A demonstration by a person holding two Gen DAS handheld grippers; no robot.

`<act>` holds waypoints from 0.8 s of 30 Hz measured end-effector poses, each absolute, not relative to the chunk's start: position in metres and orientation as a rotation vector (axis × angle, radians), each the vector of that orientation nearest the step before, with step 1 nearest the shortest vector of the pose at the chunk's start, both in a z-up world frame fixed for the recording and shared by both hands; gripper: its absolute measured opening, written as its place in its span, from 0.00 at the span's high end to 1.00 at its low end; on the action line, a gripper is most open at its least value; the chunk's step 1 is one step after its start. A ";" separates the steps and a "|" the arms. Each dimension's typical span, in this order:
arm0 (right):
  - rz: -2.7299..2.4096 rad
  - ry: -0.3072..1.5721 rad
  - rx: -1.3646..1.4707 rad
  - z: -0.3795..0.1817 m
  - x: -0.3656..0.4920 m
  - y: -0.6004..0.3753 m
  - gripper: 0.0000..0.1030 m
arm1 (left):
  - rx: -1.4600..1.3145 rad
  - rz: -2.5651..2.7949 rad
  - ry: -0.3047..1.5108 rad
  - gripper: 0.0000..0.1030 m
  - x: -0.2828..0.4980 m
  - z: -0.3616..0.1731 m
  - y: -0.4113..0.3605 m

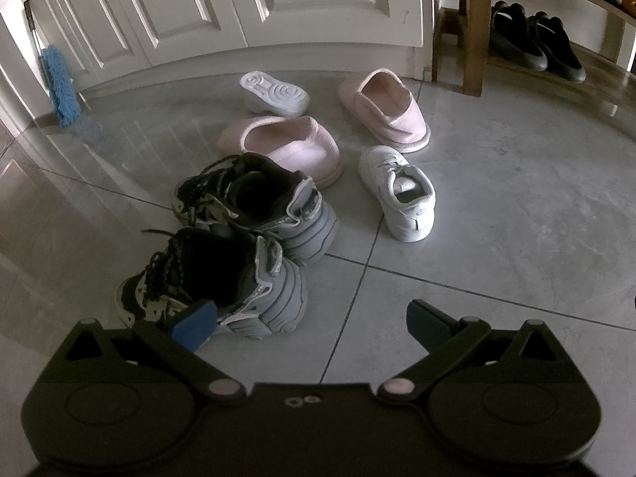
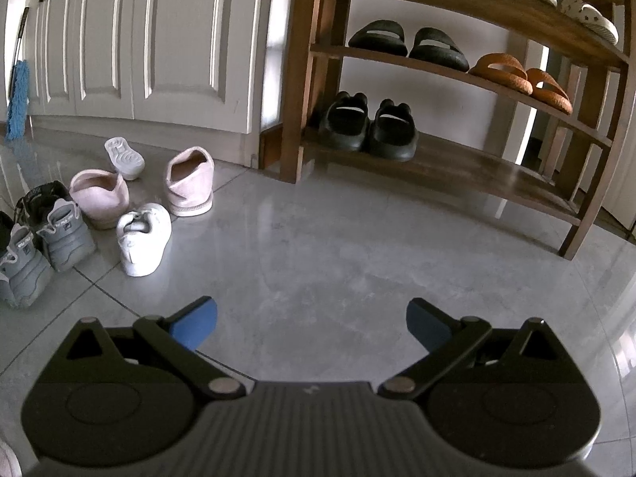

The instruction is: Organize scattered shoes

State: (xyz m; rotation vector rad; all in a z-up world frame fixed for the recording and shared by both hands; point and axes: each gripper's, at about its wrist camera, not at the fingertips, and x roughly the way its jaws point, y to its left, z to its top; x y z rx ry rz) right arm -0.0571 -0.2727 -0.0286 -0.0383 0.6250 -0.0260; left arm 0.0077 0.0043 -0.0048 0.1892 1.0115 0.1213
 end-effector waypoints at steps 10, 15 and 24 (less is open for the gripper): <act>0.172 0.605 -0.130 -0.015 -0.028 -0.246 0.00 | 0.096 0.275 1.001 0.00 0.022 -0.002 0.046; 0.316 0.542 -0.177 -0.005 0.000 -0.219 0.00 | 0.052 0.339 0.985 0.00 0.030 -0.001 0.070; 0.367 0.632 -0.265 -0.039 0.093 -0.155 0.00 | 0.001 0.361 0.973 0.00 0.046 0.001 0.103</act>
